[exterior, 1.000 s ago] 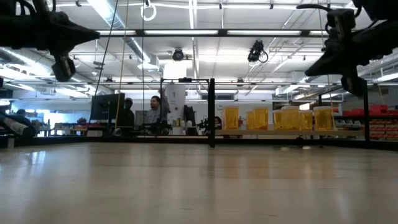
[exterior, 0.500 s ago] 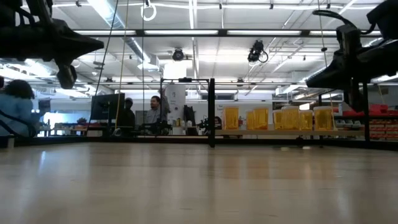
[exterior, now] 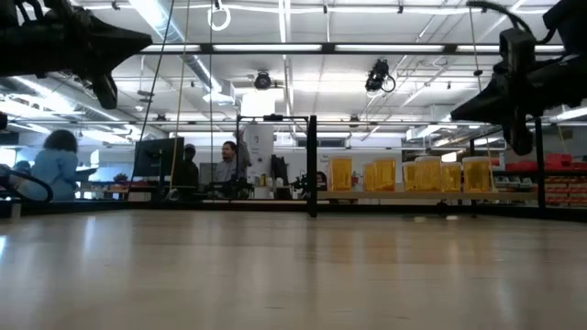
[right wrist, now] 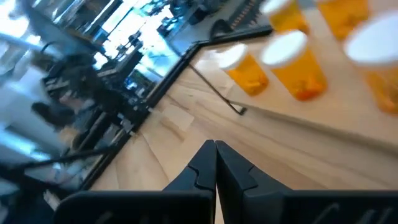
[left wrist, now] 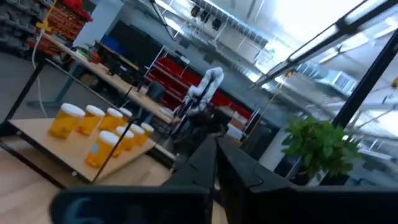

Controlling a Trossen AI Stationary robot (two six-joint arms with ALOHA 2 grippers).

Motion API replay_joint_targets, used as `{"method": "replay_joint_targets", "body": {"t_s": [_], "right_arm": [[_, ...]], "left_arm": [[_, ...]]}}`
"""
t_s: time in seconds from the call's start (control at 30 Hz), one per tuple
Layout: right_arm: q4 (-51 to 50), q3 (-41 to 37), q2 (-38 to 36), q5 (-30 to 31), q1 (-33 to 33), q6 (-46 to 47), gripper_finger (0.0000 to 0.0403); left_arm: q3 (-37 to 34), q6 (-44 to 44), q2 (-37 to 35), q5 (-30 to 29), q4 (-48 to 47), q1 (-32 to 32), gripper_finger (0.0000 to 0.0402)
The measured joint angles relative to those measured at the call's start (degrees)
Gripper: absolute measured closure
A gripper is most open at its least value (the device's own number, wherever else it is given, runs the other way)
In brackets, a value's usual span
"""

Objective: Pick and place medicine bottles onto shelf by color
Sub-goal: Return to Home Position

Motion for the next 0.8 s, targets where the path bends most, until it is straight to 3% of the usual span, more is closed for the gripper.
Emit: {"method": "replay_joint_targets", "body": {"t_s": [0.23, 0.63, 0.8], "right_arm": [[-1.54, 2.01, 0.39, -4.22, 0.08, -16.57, 0.0396], [-1.63, 2.01, 0.81, -4.3, 0.09, -16.75, 0.0395], [-4.68, 1.58, 0.92, -4.31, 0.09, -16.66, 0.0395]], "left_arm": [[0.0, 1.21, 0.06, 0.02, -0.65, 0.0, 0.0351], [-0.02, 1.21, 0.04, 0.02, -1.11, 0.0, 0.035], [-0.04, 1.19, 0.1, 0.02, -10.69, -0.02, 0.0353]]}}
